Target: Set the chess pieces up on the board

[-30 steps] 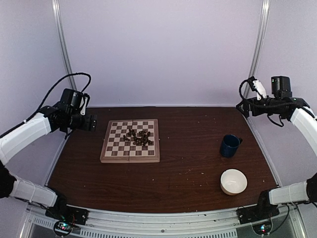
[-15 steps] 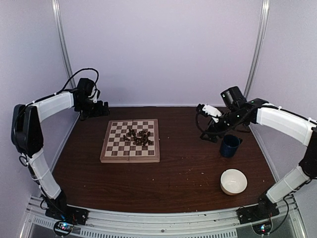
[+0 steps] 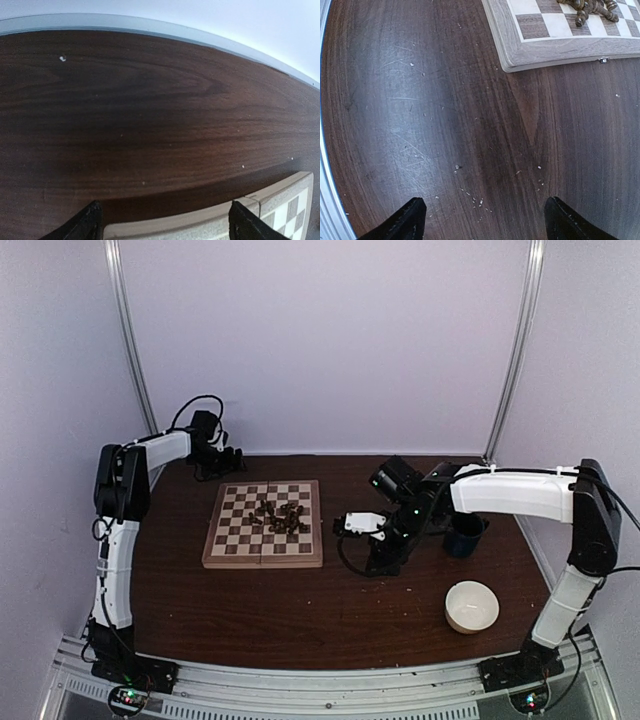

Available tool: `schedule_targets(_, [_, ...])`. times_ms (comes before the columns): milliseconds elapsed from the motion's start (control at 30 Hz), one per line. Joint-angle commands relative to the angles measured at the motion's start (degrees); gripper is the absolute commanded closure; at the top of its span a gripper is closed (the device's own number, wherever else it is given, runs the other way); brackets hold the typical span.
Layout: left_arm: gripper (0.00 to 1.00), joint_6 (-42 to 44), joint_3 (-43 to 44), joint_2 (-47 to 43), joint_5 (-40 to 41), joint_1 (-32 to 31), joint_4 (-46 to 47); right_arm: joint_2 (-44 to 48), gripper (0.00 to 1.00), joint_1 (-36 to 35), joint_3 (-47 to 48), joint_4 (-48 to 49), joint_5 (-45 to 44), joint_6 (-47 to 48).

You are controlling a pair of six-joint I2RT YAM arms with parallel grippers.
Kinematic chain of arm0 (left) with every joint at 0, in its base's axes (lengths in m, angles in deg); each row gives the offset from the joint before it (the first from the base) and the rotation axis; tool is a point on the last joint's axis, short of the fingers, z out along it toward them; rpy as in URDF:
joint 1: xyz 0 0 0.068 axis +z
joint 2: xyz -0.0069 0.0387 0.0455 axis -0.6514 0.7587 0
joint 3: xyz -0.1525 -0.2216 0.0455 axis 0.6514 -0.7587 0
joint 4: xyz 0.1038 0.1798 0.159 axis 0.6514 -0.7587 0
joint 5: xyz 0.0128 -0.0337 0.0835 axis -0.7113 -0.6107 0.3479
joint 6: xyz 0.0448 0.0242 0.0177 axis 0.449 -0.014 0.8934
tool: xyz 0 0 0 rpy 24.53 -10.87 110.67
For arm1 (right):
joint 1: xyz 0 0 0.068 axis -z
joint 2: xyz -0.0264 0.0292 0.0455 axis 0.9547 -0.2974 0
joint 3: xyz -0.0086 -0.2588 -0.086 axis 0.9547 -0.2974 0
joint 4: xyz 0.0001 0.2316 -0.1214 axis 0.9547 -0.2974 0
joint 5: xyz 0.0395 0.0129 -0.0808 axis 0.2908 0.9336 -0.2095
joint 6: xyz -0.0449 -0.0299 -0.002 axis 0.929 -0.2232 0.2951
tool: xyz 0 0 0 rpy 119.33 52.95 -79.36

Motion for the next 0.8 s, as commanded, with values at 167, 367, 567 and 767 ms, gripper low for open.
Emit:
schedule_targets(167, [0.10, 7.50, 16.47, 10.78, -6.65, 1.13, 0.18, -2.02, 0.15, -1.72, 2.26, -2.56, 0.65, -0.36])
schedule_targets(367, [0.05, 13.04, 17.28, 12.33, -12.67, 1.35, -1.83, -1.22, 0.15, -1.72, 1.55, -1.73, 1.11, -0.39])
schedule_targets(567, [0.04, 14.56, 16.66, 12.54, -19.79, 1.56, -5.19, -0.89, 0.15, -1.72, 1.22, -2.09, 1.06, -0.48])
schedule_targets(767, [0.05, 15.70, 15.66, 11.48, -24.55, 1.54, -8.12, 0.28, 0.15, -1.72, 0.06, -2.07, 0.96, -0.63])
